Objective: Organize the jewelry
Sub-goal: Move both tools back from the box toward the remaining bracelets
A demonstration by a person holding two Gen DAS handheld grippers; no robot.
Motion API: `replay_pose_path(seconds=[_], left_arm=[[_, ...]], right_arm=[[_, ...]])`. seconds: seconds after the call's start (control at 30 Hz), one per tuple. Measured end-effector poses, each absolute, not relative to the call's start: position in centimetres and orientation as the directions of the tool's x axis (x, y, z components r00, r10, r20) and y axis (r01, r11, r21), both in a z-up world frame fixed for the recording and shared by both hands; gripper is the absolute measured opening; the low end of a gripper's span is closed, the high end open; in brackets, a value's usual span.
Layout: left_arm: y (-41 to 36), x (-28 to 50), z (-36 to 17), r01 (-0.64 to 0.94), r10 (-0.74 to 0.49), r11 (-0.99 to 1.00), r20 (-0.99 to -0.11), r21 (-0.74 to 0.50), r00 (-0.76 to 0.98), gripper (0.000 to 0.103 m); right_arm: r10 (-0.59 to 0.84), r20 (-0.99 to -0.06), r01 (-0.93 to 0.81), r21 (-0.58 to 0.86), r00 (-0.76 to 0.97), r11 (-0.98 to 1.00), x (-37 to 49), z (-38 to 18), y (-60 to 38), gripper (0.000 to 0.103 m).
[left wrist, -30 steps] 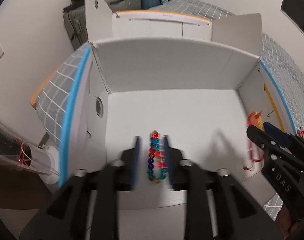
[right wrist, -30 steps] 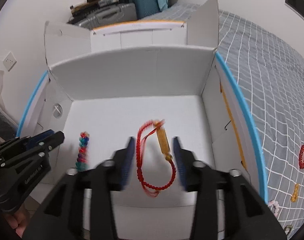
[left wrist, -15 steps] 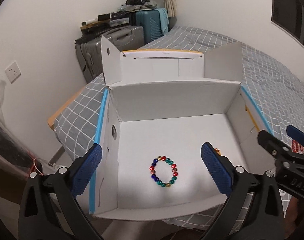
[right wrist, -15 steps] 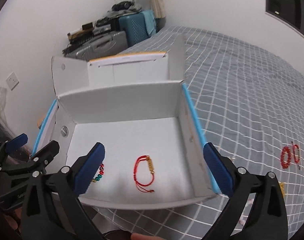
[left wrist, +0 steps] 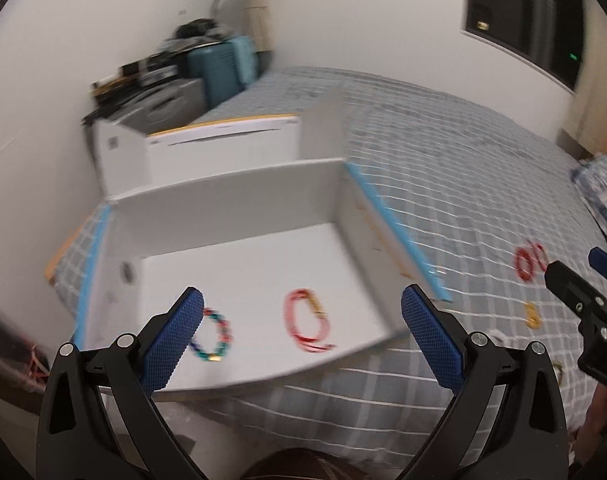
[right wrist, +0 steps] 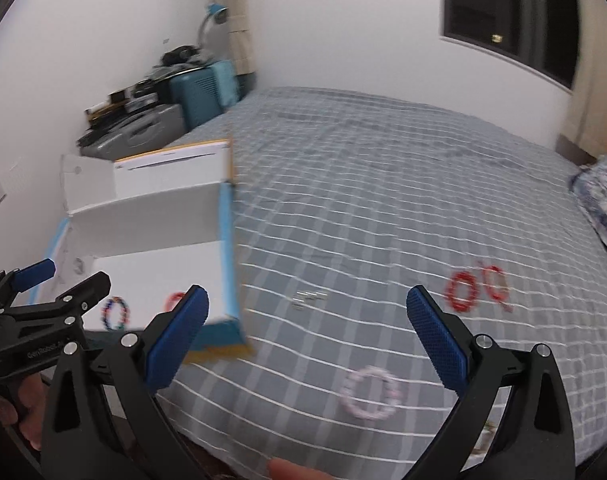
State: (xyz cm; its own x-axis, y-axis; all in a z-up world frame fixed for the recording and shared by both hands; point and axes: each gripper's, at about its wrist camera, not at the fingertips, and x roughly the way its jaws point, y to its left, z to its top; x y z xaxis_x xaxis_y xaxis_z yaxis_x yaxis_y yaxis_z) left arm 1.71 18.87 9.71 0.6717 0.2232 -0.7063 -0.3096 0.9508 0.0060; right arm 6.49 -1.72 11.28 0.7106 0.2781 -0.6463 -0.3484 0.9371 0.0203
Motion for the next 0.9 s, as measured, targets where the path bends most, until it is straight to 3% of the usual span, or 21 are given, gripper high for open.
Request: replay_pose_path(seconds=[0.37,0.9], left_arm=[[7.3,4.2,6.9,-0.106,0.075,0.994,-0.720,0.003,0.690,0.097],[-1.5,9.8,-4.3,0.038,-0.061,0.998,-0.824,-0.048,0.563,0.097]], right_arm=[[0.146,-0.685,-0.180,0.022,0.714,0.983,5.7,7.2,-13.4,0.095],[0.081,-0.801,-0.048,0.066,0.593,0.997,7.0,-4.0,-21.1,0.095]])
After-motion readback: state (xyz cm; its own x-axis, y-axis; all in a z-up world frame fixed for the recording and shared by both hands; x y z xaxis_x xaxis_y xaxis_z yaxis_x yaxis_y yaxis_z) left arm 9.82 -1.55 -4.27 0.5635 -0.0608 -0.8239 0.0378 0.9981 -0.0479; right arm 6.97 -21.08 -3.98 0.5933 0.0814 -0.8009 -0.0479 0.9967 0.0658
